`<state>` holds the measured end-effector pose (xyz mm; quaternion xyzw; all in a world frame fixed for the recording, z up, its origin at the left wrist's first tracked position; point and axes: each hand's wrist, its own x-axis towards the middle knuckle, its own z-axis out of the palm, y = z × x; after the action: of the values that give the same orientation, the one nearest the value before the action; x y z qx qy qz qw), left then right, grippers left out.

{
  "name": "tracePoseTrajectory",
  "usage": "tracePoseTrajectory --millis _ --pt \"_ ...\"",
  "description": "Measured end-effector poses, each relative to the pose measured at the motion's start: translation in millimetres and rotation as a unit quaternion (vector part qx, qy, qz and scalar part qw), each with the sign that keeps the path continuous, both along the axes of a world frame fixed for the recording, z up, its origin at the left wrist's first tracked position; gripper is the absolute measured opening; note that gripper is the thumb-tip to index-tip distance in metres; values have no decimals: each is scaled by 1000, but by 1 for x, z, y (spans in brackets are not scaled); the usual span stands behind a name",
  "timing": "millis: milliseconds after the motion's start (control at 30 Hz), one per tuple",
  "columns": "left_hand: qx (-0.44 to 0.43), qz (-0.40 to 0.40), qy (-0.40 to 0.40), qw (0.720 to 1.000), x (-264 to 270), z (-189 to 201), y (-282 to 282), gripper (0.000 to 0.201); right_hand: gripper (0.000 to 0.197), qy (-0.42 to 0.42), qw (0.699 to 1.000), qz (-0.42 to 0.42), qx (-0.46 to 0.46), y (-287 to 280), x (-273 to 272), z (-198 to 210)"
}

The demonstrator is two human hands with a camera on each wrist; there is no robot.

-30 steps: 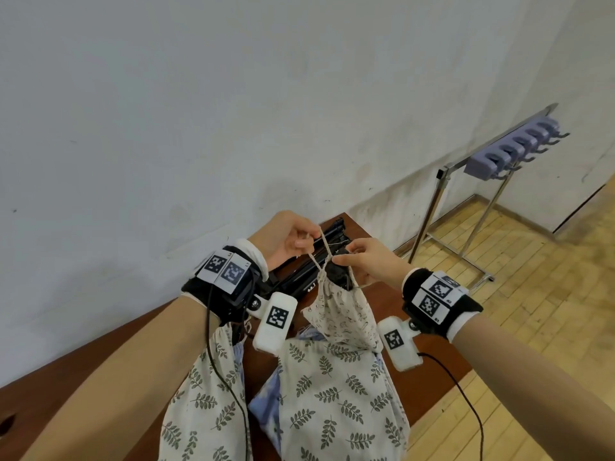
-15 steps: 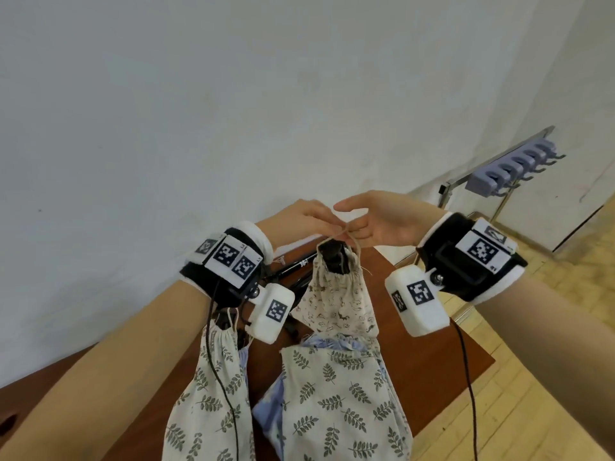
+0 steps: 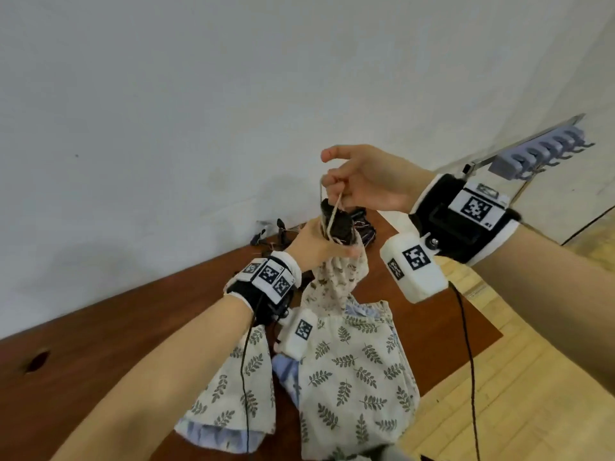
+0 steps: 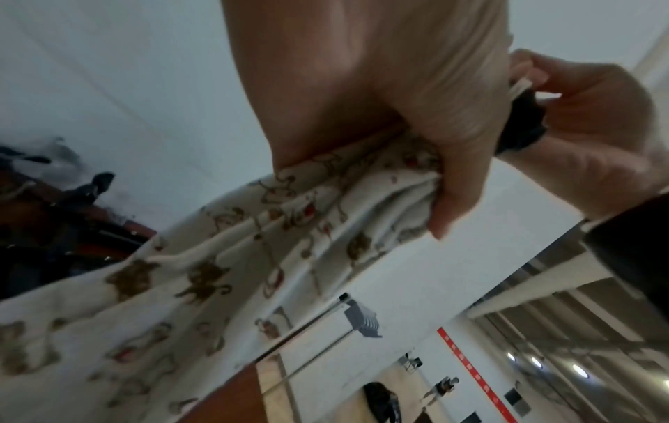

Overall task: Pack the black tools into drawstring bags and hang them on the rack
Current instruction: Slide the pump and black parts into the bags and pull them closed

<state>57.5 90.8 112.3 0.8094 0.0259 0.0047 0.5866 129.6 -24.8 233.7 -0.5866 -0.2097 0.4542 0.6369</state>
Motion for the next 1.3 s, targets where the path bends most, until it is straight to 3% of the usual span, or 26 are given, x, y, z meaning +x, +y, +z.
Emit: tracePoseTrajectory --millis 33,167,267,367,467,533,600,667,767,833,867,967,1133,1167,1233,1300 --pt "-9 12 -14 1000 -5 -7 1 24 27 -22 1000 0 -8 6 -4 -1" --pt "-21 19 0 1000 -20 -14 13 22 16 -82 996 -9 -18 17 -18 -2" --pt "39 48 -30 998 -25 -2 21 34 16 -76 995 -40 40 14 -23 0" --pt "26 105 -55 993 -25 26 39 32 24 -54 989 -52 126 2 -15 -2" --pt "-43 145 -17 988 -24 47 65 26 32 -96 994 -33 38 -19 5 -19" --pt "-86 169 11 982 -26 51 81 23 36 -129 987 -76 -66 -30 14 -57" --pt "-105 180 39 977 -29 47 92 26 47 -179 961 -80 -197 -34 14 -115" --pt "-118 178 89 973 -33 39 99 24 75 -210 916 15 -340 -32 6 -183" --pt "-125 147 168 967 -35 20 93 26 106 -304 784 186 -509 -29 -16 -294" --pt "-125 129 210 961 -34 2 84 23 107 -344 740 227 -533 -32 -35 -347" --pt "-126 123 223 959 -34 -7 77 15 103 -345 733 232 -538 -38 -43 -365" --pt "-120 127 262 949 -29 -32 59 17 96 -379 710 248 -539 -61 -50 -385" --pt "-48 146 348 925 -3 -55 32 13 90 -410 713 254 -509 -100 -3 -400" --pt "-33 153 358 921 5 -62 28 21 90 -412 714 252 -508 -109 10 -399" --pt "-8 168 387 907 21 -76 24 60 90 -422 713 241 -506 -128 39 -399" --pt "6 179 415 892 37 -94 20 76 92 -428 704 247 -510 -146 69 -394"
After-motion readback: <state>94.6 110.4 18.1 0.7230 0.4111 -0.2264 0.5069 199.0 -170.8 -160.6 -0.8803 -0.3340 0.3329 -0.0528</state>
